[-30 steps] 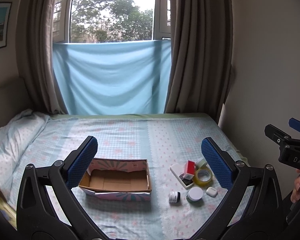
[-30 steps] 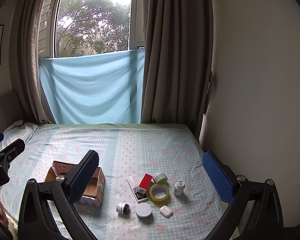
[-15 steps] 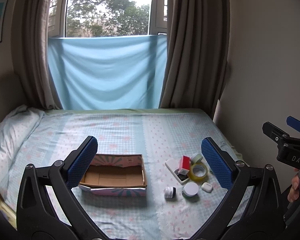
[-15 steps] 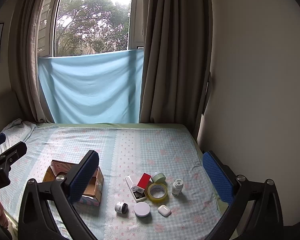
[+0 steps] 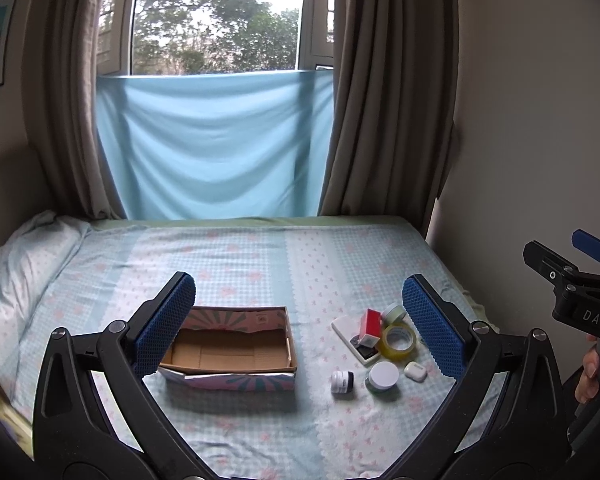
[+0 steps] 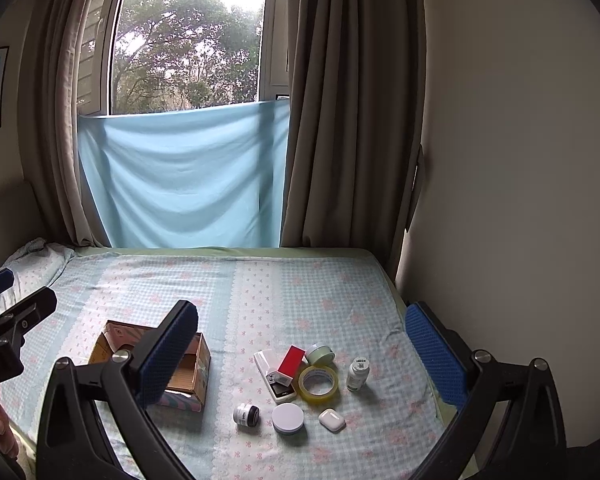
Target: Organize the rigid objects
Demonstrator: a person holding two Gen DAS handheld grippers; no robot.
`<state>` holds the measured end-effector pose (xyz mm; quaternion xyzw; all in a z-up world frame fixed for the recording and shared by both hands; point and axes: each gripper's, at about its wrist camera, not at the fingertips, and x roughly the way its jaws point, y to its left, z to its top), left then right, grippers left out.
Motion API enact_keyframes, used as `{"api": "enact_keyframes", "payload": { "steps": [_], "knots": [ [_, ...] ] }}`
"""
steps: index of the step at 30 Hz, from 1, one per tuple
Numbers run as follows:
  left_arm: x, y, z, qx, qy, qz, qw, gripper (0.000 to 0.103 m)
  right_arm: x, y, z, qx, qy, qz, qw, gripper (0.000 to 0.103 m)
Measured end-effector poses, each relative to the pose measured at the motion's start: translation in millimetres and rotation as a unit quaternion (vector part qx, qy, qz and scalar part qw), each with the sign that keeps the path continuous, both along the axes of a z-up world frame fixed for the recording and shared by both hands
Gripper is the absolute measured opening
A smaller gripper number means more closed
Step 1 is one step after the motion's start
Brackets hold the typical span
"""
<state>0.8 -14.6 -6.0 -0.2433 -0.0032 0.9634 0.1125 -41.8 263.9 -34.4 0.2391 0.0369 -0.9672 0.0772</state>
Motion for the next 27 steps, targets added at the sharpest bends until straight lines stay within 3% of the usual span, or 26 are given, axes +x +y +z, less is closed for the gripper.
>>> {"api": "enact_keyframes", "payload": {
  "steps": [27],
  "knots": [
    [-7.9,9.7,-10.7,-0.012,-0.018,-0.014,0.9997,0.103,-1.0,5.5,-11.3,-0.01,-0.015,-0.002,1.0,0.103]
  ]
}}
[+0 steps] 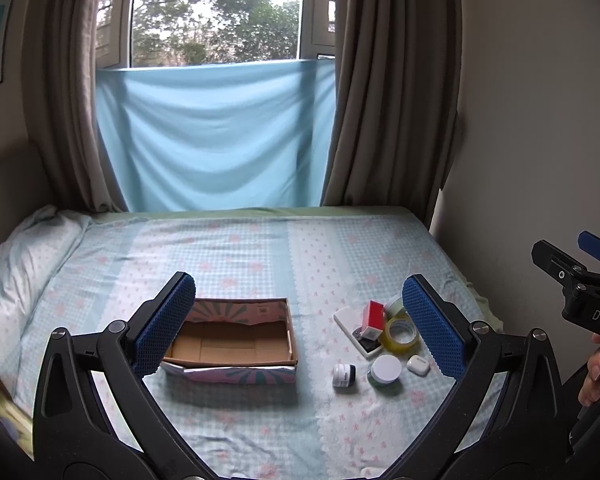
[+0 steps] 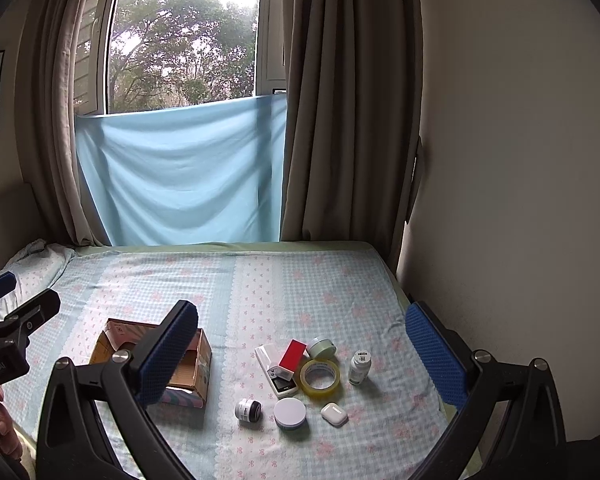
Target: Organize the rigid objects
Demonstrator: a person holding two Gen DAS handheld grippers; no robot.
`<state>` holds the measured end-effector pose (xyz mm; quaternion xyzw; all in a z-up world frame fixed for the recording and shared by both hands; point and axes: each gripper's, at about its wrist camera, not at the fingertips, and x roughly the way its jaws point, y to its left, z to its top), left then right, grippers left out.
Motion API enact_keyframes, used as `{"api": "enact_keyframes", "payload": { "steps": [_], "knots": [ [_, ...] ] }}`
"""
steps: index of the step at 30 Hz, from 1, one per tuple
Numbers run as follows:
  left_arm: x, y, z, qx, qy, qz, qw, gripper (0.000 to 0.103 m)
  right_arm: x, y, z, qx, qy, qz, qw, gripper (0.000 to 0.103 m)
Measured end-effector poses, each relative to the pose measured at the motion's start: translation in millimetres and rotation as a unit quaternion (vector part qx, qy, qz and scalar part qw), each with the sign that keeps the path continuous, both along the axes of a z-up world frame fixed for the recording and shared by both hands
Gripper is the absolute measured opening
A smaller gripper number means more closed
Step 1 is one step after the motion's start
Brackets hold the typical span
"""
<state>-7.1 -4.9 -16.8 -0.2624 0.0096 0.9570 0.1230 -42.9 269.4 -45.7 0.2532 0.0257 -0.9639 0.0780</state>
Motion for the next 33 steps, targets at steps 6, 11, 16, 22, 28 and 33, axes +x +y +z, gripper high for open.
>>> {"api": "enact_keyframes", "payload": {
  "steps": [6,11,16,22,28,33],
  "knots": [
    [-14.0,13.0,-23.9,-0.004,-0.042,0.002,0.9991,0.103,-14.5,14.0,-20.5,0.003,-0.038,-0.002,0.999,0.103],
    [-39.6,33.2,-62.6,-0.014,-0.102,-0.003,0.9947,0.103,-44.4,28.9,-51.3,0.01,-0.092,-0.002,0.996,0.103],
    [-69.6,61.8,-123.4,-0.026,-0.175,-0.01,0.9842,0.103,-88.3,51.1,-98.4,0.015,-0.133,-0.011,0.991,0.103],
    [-102.4,102.9,-217.3,-0.048,-0.253,-0.003,0.9662,0.103,-149.0,89.2,-175.9,0.019,-0.175,-0.023,0.984,0.103],
    [-132.8,132.1,-309.1,-0.078,-0.331,-0.001,0.9405,0.103,-201.1,109.6,-265.5,0.051,-0.219,-0.022,0.974,0.103],
    [-150.9,153.2,-368.8,-0.134,-0.365,-0.021,0.921,0.103,-234.4,110.6,-332.9,0.085,-0.246,-0.015,0.965,0.103]
  ]
}}
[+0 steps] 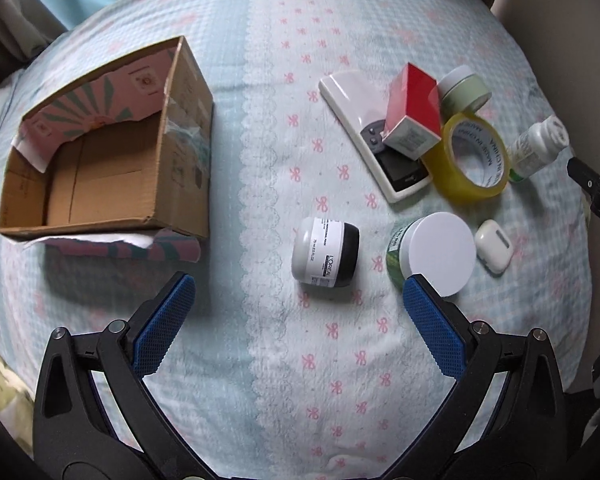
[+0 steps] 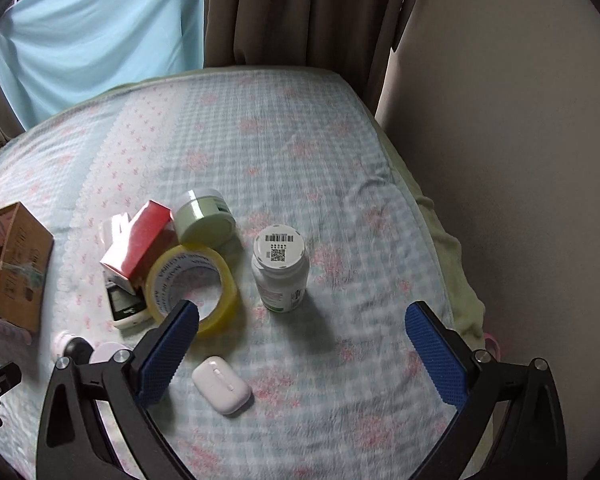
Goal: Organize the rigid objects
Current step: 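Grasp the black-and-white jar with the left tool while the right tool grasps the white pill bottle, then carry the jar and pill bottle into the cardboard box with both tools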
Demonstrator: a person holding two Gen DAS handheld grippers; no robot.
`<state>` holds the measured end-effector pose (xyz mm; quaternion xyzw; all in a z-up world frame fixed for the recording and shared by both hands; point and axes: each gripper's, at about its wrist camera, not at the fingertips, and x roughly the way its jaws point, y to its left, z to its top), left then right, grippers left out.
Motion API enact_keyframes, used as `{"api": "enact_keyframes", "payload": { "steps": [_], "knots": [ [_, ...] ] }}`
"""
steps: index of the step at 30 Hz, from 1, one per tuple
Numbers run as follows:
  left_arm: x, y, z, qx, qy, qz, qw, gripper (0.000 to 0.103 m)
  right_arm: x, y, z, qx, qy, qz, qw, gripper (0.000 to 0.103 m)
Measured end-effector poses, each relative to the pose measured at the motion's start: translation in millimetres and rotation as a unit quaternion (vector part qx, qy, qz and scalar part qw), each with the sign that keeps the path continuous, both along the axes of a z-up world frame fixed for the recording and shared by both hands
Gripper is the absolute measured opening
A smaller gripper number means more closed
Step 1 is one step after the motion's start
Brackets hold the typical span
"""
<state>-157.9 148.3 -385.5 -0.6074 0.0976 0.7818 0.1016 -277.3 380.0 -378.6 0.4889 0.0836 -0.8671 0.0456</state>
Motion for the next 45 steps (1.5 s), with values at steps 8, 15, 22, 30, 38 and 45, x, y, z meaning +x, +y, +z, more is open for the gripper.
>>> {"api": "enact_keyframes", "payload": {
  "steps": [8,15,22,30,38,45],
  "knots": [
    [-20.3,25.1,-57.3,-0.044,-0.043,-0.058,0.9964,0.094,-24.5,-10.9,-57.4,0.014,-0.008,0.034,0.999,0.091],
    [-29.2,40.0,-85.3,-0.052,-0.062,-0.097,0.9919,0.078,-47.8,-19.5,-75.1,0.004,-0.007,0.044,0.999,0.075],
    [-32.4,39.3,-88.3,-0.041,-0.073,-0.113,0.99,0.049,-53.2,-25.6,-78.6,-0.005,-0.009,0.054,0.998,0.054],
    [-34.0,40.5,-84.2,-0.034,-0.072,-0.131,0.9881,0.048,-56.4,-20.3,-75.7,-0.021,-0.013,0.043,0.999,0.046],
    [-33.4,44.9,-58.0,-0.01,-0.056,-0.142,0.9883,0.048,-48.8,-15.4,-52.8,-0.042,-0.011,0.024,0.999,0.046],
    [-35.6,32.3,7.1,0.043,-0.027,-0.124,0.9909,0.048,-28.2,-16.5,3.7,-0.043,0.008,0.016,0.999,0.046]
  ]
}}
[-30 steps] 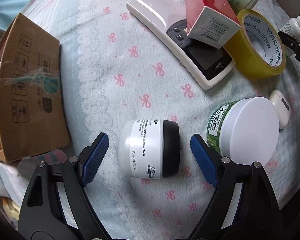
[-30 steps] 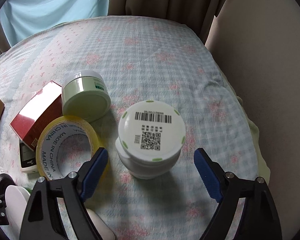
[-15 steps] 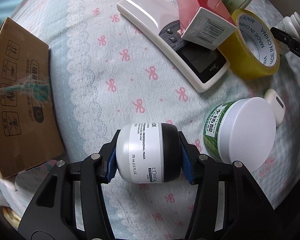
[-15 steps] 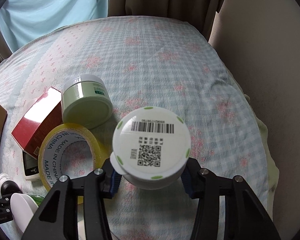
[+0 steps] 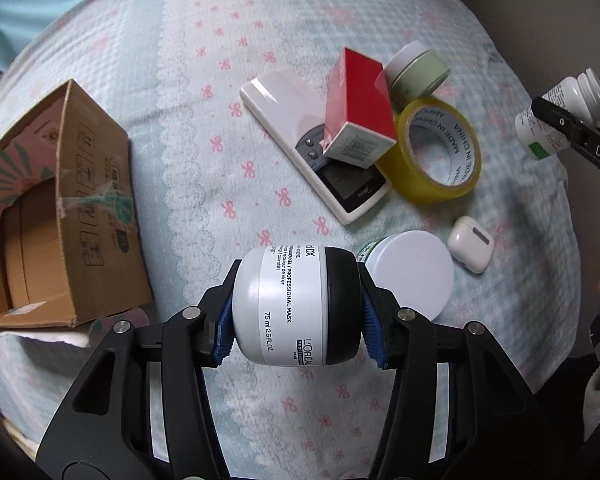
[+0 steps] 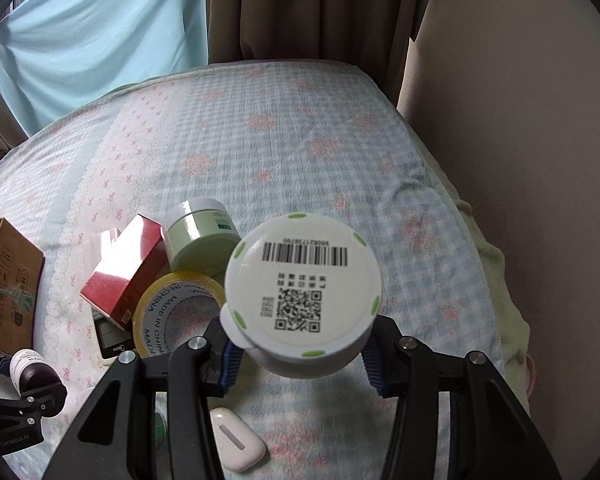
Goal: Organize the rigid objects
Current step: 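Carry the jar and pill bottle into the cardboard box with both tools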
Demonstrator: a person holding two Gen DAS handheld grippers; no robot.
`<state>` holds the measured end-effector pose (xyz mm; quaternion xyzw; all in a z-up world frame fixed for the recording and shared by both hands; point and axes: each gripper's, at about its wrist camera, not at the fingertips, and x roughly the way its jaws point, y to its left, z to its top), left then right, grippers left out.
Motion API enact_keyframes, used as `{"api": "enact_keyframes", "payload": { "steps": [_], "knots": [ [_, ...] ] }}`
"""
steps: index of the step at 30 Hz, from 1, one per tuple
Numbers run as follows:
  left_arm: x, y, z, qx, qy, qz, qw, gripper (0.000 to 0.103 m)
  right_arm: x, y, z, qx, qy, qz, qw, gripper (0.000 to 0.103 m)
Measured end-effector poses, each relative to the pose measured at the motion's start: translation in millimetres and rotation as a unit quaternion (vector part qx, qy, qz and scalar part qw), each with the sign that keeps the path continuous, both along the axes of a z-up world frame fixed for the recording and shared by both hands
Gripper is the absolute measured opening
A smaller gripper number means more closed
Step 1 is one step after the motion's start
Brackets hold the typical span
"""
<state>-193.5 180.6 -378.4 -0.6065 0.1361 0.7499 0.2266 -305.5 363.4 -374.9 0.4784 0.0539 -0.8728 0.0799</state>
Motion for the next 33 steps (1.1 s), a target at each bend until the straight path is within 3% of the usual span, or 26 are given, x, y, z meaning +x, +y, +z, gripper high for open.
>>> {"api": "enact_keyframes", "payload": {
  "steps": [1,8,13,18,26,33],
  "knots": [
    [5.8,-12.7,0.3,0.011,0.005,0.004,0.9999,0.048,4.3,-2.1,11.6,0.0,0.001,0.001,1.0,0.046],
    [-9.9,-64.6,93.2,0.071,0.061,0.02,0.9954,0.048,46.6,-46.4,104.2,0.0,0.022,0.04,0.999,0.046],
    [-30.2,-143.6,145.1,0.105,0.085,0.033,0.9903,0.048,87.1,-106.9,169.7,-0.022,0.03,0.062,0.997,0.046],
    [-48.1,-227.4,184.3,0.108,0.114,0.042,0.9867,0.048,120.8,-186.1,213.6,-0.06,0.026,0.069,0.995,0.046],
    [-91.3,-331.3,204.3,0.086,0.134,0.063,0.9853,0.048,141.7,-299.9,218.1,-0.092,0.004,0.107,0.99,0.046],
    [-121.5,-370.7,189.9,0.077,0.132,0.063,0.9862,0.048,138.5,-375.3,189.2,-0.079,-0.029,0.144,0.986,0.046]
  ]
}}
